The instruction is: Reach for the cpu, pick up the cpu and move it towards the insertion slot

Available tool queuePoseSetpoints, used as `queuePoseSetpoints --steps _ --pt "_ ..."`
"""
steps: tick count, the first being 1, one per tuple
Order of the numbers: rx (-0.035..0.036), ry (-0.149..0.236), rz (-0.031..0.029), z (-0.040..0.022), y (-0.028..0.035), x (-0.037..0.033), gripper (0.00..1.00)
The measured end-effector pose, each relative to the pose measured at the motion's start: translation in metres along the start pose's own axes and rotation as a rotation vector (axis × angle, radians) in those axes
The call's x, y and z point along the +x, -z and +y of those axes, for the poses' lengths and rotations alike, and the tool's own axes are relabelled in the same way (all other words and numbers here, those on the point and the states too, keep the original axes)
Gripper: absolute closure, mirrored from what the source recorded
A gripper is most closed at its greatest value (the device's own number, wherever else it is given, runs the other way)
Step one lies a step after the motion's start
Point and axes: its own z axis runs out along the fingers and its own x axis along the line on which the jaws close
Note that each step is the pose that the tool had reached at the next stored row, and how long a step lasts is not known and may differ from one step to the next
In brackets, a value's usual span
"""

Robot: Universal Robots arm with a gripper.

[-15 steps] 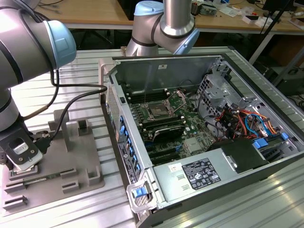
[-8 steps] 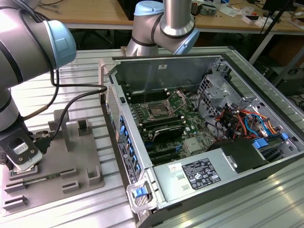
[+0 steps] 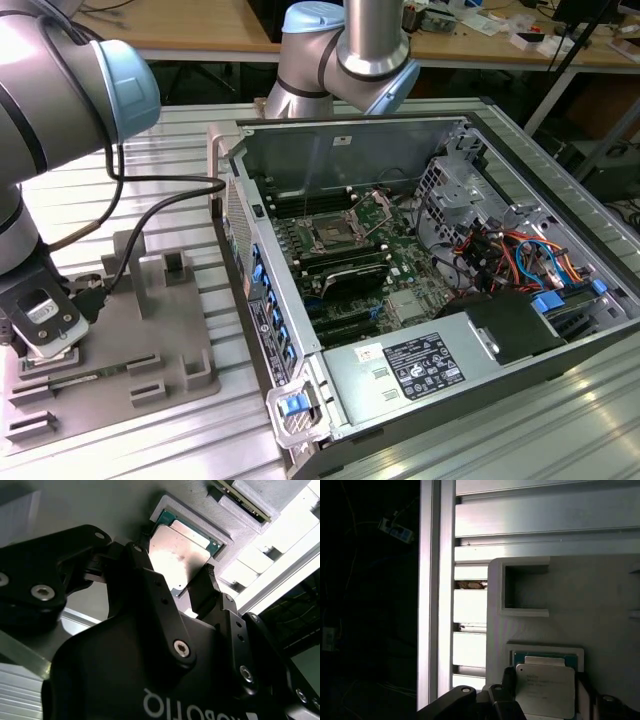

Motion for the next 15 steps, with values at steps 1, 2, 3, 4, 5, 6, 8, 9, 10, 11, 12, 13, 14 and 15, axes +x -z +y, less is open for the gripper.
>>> queuePoseSetpoints --steps 1,2,3,4,5,6,8,9,10,11,12,13,14,15 --pt "-0.0001 0.000 -0.0003 0.0000 0.0003 0.0000 0.45" --pt "-0.0002 0.000 -0.0004 0.0000 0.0003 0.0000 0.45" --pt "0.0000 0.000 -0.0001 0.0000 0.0005 0.0000 0.45" --pt "0.0000 0.000 -0.0001 0.0000 0.0006 0.0000 0.45" --pt "0.0000 0.000 -0.0001 0.0000 0.0006 0.0000 0.45" --pt "0.0000 0.000 -0.0001 0.0000 0.0007 0.0000 0.45" --pt "0.0000 0.000 -0.0001 0.0000 0.0008 0.0000 0.45" --pt "0.0000 0.000 -0.0001 0.0000 0.0008 0.0000 0.45" --pt "0.0000 0.000 0.0001 0.0000 0.0012 0.0000 0.45" --pt "0.0001 0.000 0.0002 0.0000 0.0016 0.0001 0.45" --pt "0.0001 0.000 0.0001 0.0000 0.0021 0.0001 0.45" --pt "0.0000 0.000 0.0001 0.0000 0.0026 0.0001 0.45" --pt "0.0000 0.000 0.0000 0.0000 0.0038 0.0001 0.45" --pt "0.0000 0.000 0.0000 0.0000 0.0048 0.0001 0.45"
